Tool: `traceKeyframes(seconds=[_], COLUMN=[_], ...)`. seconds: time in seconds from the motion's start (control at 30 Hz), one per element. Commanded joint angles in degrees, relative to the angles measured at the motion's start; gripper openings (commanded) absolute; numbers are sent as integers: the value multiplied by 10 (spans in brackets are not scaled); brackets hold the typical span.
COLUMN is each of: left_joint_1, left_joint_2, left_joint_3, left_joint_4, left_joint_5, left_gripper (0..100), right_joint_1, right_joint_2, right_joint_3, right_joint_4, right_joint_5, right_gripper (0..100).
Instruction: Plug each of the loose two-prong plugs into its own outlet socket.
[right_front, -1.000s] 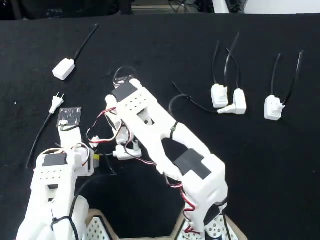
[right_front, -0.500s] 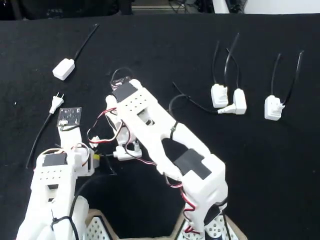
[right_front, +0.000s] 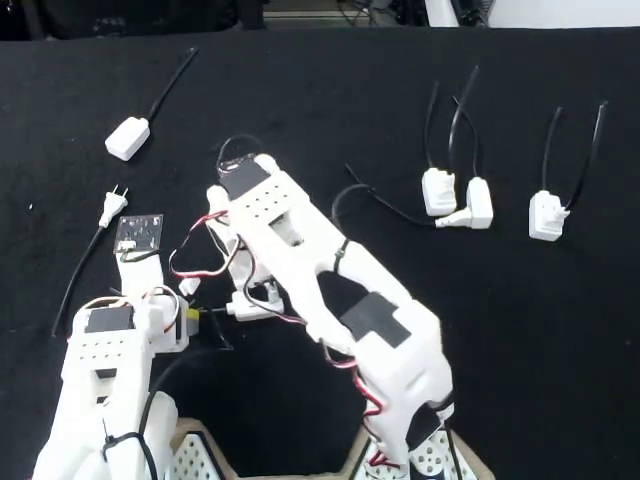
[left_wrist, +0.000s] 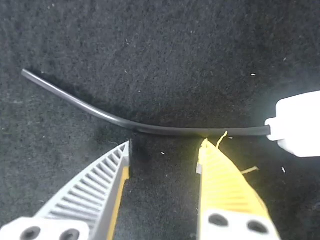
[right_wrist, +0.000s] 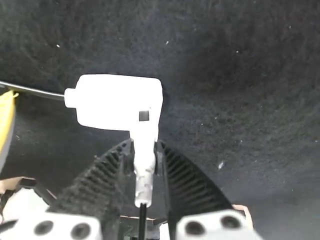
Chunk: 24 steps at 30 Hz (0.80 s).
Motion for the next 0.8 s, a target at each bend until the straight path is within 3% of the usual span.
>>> traceKeyframes(seconds=[0.0, 0.77], left_joint_1=[-7, -7], left_joint_2=[-11, -11], left_joint_3=[-2, -3], left_joint_4=[-8, -6], left_joint_5=[-4, -4], left_gripper=[223, 223], right_joint_1=[-7, 14], right_joint_2=[29, 53], right_joint_3=[-52, -92], right_joint_4=[23, 24], right_joint_5=[5, 32], right_gripper=[10, 10])
